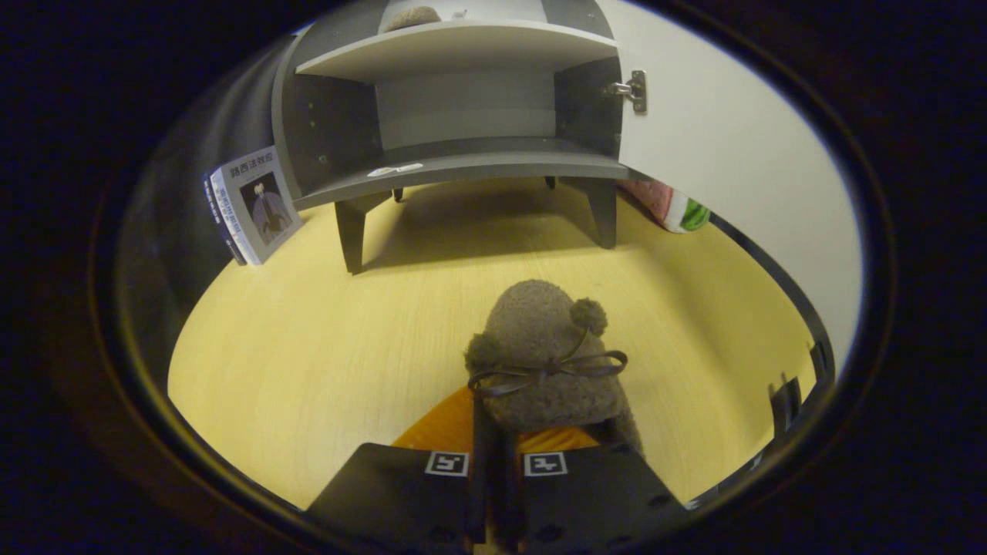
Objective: Open the shoe cabinet door, grab the shoes and put them into the shoe cabinet, then close the shoe cabinet door.
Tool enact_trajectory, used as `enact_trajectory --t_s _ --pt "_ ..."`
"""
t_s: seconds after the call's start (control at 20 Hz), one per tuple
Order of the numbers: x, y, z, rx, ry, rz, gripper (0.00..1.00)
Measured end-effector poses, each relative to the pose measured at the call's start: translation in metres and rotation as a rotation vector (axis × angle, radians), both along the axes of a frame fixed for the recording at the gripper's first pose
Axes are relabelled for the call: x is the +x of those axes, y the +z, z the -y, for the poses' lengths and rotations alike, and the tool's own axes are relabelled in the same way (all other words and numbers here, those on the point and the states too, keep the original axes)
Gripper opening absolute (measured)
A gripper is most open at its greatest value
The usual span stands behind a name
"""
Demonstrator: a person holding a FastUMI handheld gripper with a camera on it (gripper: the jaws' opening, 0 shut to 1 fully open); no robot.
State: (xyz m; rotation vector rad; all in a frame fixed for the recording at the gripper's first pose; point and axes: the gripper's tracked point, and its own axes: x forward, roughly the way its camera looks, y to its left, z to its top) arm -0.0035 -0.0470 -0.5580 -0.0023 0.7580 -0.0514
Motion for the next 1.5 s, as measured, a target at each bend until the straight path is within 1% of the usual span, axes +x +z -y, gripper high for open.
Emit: enact_trajectory --t_s 0.15,0.25,0.3,0.35,0.45,0.5,0.65,0.75,0.9,1.05,1.3,1.5 --pt "-0.001 -0.001 0.0 0.022 0.0 -0.013 0.12" --pt "-0.004 0.006 0.002 0.046 -0.01 -0.006 0.12" --pt "-0.003 0.008 0.001 0.052 -0.012 0.005 0.06" --pt "-0.001 0.002 0.001 0.047 -0.006 0.007 0.06" --pt "0.001 0.004 -0.001 0.025 0.005 0.025 0.06" --pt "0.0 0.004 -0.001 0.021 0.011 0.025 0.03" --pt "0.001 0.008 0.0 0.03 0.017 0.034 0.02" --pt "0.001 0.016 0.003 0.013 0.024 0.047 0.03" --pt "0.003 0.036 0.004 0.009 0.041 0.053 0.03" --pt "0.011 0.084 0.006 0.0 0.067 0.095 0.02" --pt "0.032 0.195 0.005 -0.018 0.132 0.195 0.02" --pt "0.054 0.282 0.0 -0.037 0.157 0.291 0.02"
